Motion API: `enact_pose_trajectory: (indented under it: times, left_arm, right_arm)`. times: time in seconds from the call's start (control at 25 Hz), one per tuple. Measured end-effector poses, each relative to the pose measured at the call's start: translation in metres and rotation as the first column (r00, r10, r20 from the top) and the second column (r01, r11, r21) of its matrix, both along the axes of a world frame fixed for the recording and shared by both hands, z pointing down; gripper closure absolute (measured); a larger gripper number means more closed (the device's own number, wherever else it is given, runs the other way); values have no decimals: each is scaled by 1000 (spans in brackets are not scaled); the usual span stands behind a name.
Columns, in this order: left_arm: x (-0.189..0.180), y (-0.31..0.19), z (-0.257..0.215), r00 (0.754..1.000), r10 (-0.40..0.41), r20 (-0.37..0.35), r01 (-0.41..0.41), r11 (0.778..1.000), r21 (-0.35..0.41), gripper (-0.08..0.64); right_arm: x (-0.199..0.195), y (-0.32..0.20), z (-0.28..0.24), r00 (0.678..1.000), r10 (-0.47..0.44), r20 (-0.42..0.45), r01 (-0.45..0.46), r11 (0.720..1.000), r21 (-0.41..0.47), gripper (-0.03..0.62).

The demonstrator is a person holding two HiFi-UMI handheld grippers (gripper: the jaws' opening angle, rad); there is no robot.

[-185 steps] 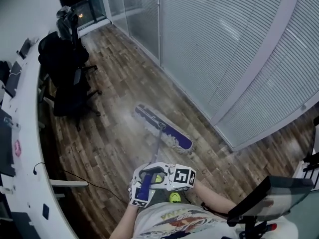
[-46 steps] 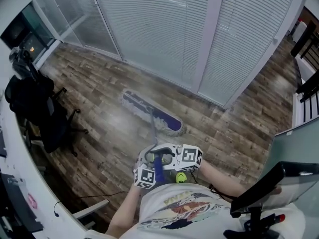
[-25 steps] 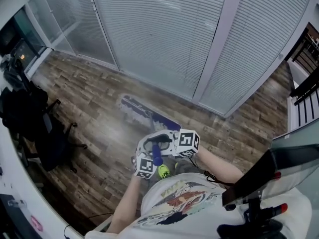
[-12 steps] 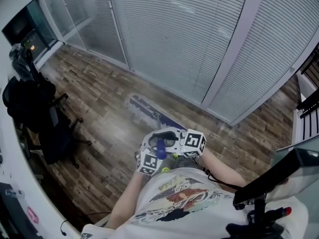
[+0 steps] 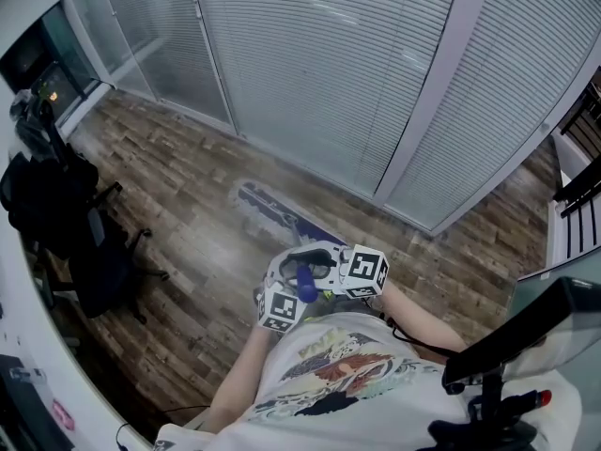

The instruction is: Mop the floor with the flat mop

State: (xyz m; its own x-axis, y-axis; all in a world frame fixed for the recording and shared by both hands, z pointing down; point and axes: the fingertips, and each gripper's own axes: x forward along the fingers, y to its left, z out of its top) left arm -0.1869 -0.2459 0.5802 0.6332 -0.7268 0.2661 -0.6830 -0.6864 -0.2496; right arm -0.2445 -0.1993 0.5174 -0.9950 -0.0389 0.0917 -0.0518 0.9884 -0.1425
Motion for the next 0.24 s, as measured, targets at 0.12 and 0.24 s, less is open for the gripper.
enact_pose_trajectory:
  times: [0.12,0.24]
  left_arm:
    - [3,3,1,1000,5,0,-5,1000,-4,433]
    - [7,5,2,1000,14,2,-14,1000,-6,433]
  right_arm:
    - [2,3,2,1000,1,-10,-1,1000,2,383]
    - [5,6,3,1000,4,-20,-4,1000,6,383]
